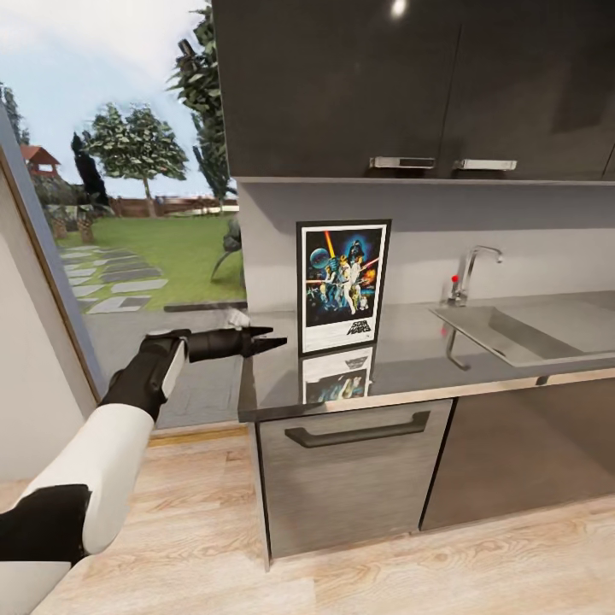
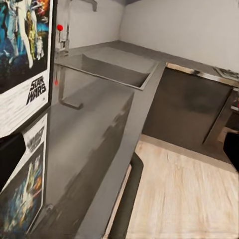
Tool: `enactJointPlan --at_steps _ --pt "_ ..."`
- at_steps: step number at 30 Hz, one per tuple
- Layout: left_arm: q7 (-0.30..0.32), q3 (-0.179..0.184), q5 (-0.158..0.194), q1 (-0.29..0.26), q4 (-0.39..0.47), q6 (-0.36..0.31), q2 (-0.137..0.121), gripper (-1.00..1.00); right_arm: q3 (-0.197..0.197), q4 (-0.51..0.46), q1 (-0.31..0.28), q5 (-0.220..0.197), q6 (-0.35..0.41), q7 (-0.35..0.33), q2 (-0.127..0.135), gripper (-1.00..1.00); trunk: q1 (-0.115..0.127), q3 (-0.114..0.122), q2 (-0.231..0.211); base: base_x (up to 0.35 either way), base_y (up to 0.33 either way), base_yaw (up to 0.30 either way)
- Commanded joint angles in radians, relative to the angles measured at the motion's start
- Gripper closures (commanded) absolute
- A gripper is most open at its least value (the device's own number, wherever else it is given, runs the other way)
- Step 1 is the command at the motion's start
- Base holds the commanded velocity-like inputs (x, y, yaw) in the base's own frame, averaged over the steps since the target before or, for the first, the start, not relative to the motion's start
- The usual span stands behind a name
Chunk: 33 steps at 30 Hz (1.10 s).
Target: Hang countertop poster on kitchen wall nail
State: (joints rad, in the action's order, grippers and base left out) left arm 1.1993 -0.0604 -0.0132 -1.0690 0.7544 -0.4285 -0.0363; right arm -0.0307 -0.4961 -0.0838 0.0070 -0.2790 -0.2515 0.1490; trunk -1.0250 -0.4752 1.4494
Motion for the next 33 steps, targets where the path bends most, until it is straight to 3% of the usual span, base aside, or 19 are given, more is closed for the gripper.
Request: enactJointPlan --at_steps 1,13,15,18,21,25,27,30,33 --pt "0.005 -0.004 -0.029 -0.002 -0.004 0.0 -0.001 -1.0 -0.006 0.001 -0.001 -0.001 -0.003 -0.006 0.0 -1.0 0.0 -0.001 0.001 0.0 0.0 0.0" --pt "0.004 -0.013 -0.058 -0.003 -0.028 0.008 -0.005 -1.0 -0.013 -0.002 0.001 -0.009 -0.056 -0.006 0.004 -1.0 0.0 -0.001 0.001 0.0 0.0 0.0" --pt "0.004 -0.012 -0.069 -0.003 -0.045 0.03 -0.005 -1.0 -0.026 -0.003 0.003 -0.011 -0.076 -0.006 0.005 -1.0 0.0 -0.001 0.001 0.0 0.0 0.0" --pt "0.003 -0.013 -0.086 -0.003 -0.072 0.073 -0.004 -1.0 -0.086 -0.007 0.007 -0.012 -0.111 -0.009 0.005 -1.0 0.0 -0.001 0.001 0.0 0.0 0.0" --pt "0.003 -0.014 -0.092 -0.003 -0.082 0.087 -0.004 -1.0 -0.116 -0.009 0.01 -0.012 -0.128 -0.01 0.005 -1.0 0.0 -0.001 0.001 0.0 0.0 0.0" --pt "0.003 -0.015 -0.094 -0.003 -0.086 0.094 -0.004 -1.0 -0.132 -0.01 0.012 -0.012 -0.141 -0.011 0.006 -1.0 0.0 -0.001 0.001 0.0 0.0 0.0" --pt "0.003 -0.015 -0.095 -0.003 -0.086 0.096 -0.004 -1.0 -0.136 -0.011 0.013 -0.013 -0.174 -0.011 0.005 -1.0 0.0 -0.001 0.001 0.0 0.0 0.0" --pt "0.003 -0.016 -0.095 -0.003 -0.087 0.097 -0.004 -1.0 -0.138 -0.011 0.016 -0.013 -0.283 -0.01 0.001 -1.0 0.0 -0.001 0.001 0.0 0.0 0.0" --pt "0.003 -0.016 -0.096 -0.003 -0.087 0.097 -0.004 -1.0 -0.14 -0.018 0.032 -0.015 -0.322 -0.011 0.001 -1.0 0.0 -0.001 0.001 0.0 0.0 0.0"
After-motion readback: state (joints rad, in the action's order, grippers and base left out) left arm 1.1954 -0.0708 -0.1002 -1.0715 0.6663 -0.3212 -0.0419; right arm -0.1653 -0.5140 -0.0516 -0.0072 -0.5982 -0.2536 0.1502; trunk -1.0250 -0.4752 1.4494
